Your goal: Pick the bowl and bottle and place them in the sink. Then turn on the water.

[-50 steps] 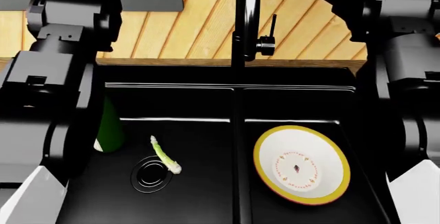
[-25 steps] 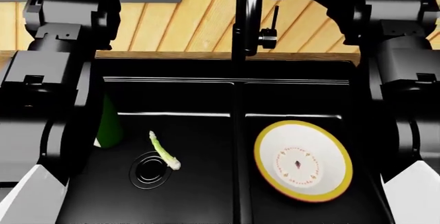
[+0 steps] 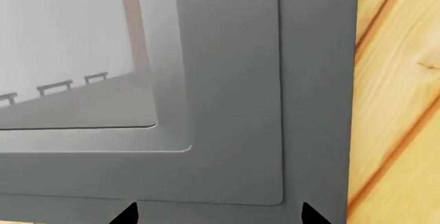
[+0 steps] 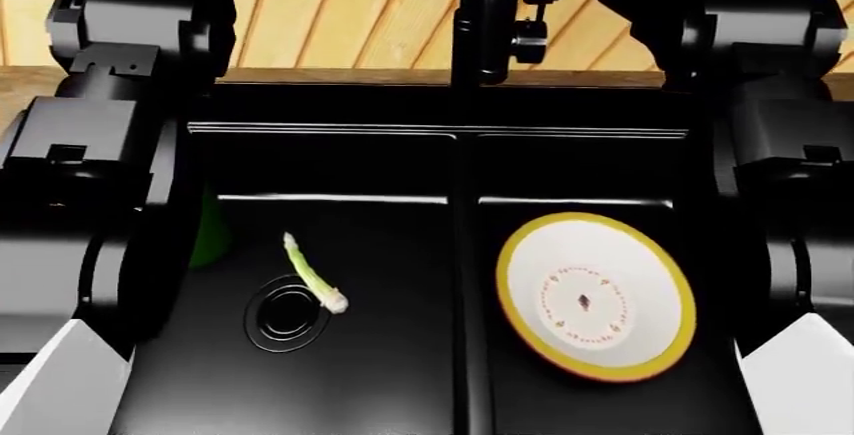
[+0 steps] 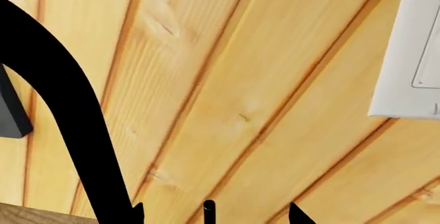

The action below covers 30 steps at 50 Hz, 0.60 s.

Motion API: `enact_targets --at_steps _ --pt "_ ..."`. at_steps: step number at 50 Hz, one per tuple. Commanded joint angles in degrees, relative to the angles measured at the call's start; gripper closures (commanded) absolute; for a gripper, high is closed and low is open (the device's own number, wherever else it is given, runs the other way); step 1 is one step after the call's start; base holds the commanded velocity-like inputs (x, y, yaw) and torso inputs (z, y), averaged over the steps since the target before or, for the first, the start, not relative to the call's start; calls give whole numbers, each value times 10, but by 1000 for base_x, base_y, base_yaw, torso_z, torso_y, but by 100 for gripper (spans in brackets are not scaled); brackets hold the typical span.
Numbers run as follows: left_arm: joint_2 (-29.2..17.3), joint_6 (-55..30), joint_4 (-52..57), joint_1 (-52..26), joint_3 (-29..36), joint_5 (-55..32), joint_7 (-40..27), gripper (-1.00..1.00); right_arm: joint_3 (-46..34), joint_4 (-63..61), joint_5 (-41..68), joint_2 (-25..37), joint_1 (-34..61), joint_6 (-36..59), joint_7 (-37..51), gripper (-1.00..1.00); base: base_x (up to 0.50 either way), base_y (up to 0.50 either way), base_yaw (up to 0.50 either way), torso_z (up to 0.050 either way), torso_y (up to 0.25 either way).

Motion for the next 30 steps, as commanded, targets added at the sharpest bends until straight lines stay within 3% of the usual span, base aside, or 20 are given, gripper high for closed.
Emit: enact_targets --at_steps 1,30 --pt "-9 -31 0 16 8 -3 31 -100 -1 1 -1 1 -1 -8 -2 -100 0 0 0 0 -100" --pt "-8 -31 0 16 10 -3 35 -100 3 1 -2 1 -2 -5 0 -100 0 0 0 0 -99"
